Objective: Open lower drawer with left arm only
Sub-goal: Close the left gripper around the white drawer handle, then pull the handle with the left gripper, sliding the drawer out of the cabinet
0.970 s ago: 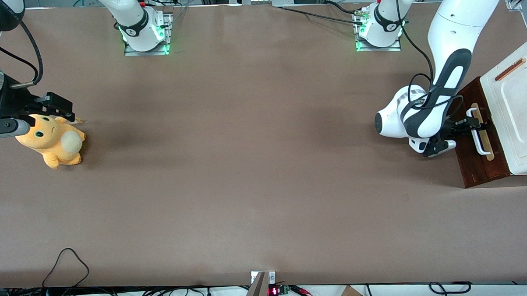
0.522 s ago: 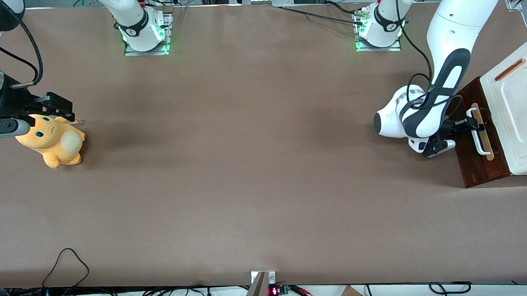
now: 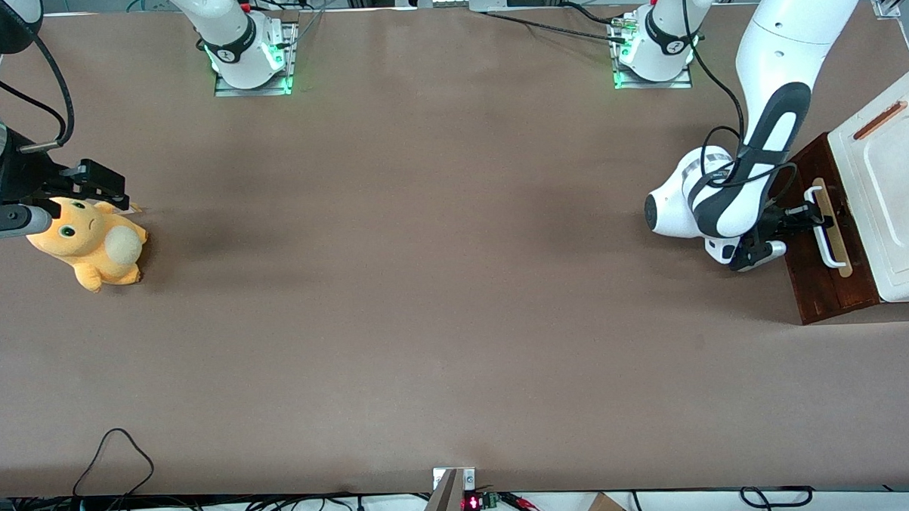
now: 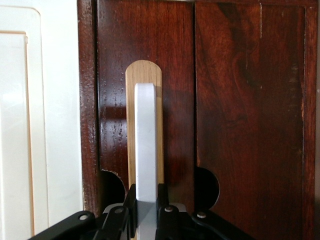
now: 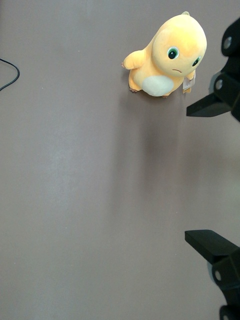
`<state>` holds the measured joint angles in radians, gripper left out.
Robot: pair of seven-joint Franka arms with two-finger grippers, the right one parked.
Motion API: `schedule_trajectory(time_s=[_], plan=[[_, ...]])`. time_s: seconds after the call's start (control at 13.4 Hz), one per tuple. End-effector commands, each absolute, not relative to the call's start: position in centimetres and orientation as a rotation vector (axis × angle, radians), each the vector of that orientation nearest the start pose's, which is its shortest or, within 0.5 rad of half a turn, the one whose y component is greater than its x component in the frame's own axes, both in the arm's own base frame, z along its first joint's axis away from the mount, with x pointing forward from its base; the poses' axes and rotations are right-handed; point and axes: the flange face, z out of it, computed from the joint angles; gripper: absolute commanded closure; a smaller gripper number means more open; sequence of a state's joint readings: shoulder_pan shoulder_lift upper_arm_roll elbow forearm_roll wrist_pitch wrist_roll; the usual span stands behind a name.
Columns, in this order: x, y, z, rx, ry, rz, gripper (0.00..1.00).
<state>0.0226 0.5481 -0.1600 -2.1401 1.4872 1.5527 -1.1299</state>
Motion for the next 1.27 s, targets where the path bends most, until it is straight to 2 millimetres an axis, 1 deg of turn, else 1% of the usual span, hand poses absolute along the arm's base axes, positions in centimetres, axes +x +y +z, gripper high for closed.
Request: schedule_trajectory(time_s=[0.0,0.22,0.3,0.52,0.67,0.82,0.97,1.19], plan=[[51.6,3.4,16.6,-1.666,0.023,-0.057,1.00],[52.2,2.2,17.0,-1.675,0.041,-0.076,1.00],[52.2,1.3,17.0,-1.682,0.054,-0.089,1.00],[52.3,-3.0,17.1,-1.705,0.121,-0.135,1.00],[52.9,-5.4,17.9,-1.723,0.204,-0.123,1.00],[52.6,-7.5,17.9,-1.739,0.240,-0.127,1.00],[52.1,-9.4,17.9,-1.757,0.262,-0.139,0.97],[51.7,-10.9,18.0,-1.775,0.271,-0.144,0.97]])
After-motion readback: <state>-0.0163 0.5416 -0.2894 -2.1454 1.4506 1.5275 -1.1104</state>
